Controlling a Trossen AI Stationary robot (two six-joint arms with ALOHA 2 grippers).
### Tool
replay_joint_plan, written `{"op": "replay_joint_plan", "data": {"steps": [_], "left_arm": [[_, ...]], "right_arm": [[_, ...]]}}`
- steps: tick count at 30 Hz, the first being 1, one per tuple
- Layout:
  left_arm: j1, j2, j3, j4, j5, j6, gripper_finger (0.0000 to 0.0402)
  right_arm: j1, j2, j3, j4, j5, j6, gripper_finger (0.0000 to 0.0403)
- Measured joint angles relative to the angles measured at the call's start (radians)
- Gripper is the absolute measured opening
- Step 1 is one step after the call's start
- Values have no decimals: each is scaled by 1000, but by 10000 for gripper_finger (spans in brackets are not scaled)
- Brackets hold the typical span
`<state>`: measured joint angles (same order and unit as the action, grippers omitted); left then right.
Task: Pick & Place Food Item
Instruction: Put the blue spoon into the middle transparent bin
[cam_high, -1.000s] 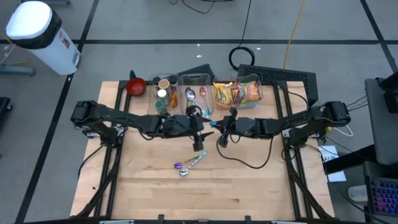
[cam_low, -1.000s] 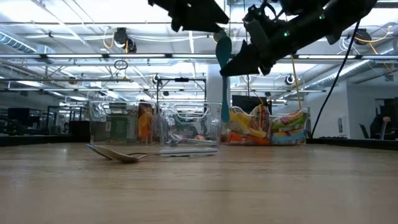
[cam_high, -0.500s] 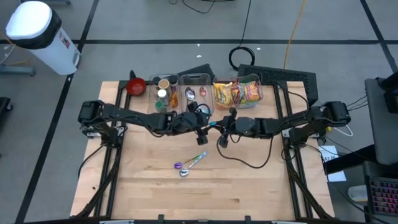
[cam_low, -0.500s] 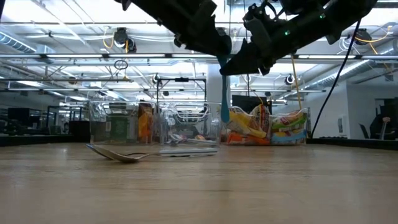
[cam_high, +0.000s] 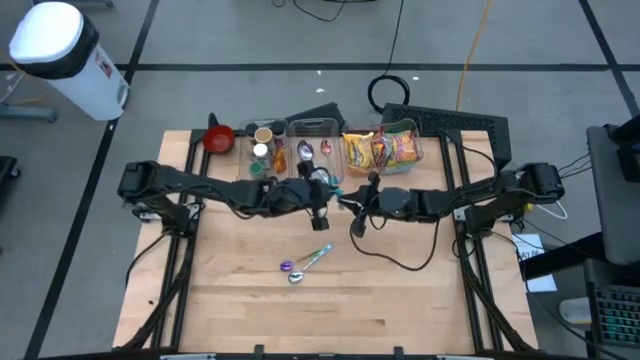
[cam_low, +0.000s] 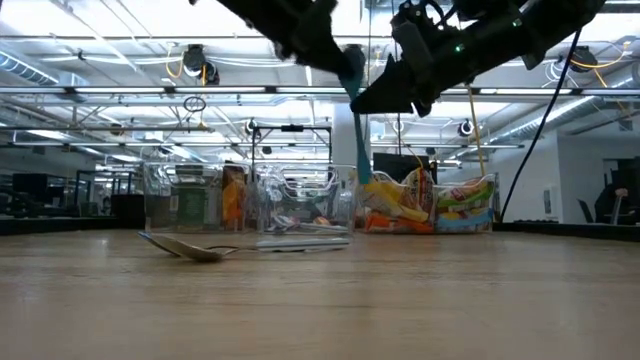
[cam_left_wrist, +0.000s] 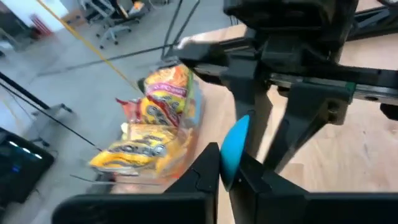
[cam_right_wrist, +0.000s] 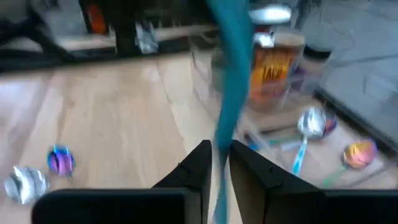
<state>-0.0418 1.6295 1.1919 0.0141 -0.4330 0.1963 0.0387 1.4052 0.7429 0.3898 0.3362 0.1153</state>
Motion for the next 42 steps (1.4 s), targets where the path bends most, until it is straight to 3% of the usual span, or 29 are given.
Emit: {"op": "replay_joint_plan", "data": {"steps": [5,9,16,23,31,42], "left_arm": [[30,-117,3,-31,-71,115,8],[116,-177,2,-77,-55,132,14],[340,-150,-28,-123,205,34,12],[467,-94,-61,-183,373,-39,8],[507,-13,-65,-173,508,-32,7],[513,27,-65,-162,485,27,32]], "right_arm": [[0,5,-4,-28,-4,-3,78],[0,2,-3,-23,-5,-2,104],[0,2,-3,-22,-66,3,126],[-4,2,-3,-13,-79,-7,127],[-7,2,-3,-7,-78,-6,128],[-7,2,-3,-6,-77,-6,128]]}}
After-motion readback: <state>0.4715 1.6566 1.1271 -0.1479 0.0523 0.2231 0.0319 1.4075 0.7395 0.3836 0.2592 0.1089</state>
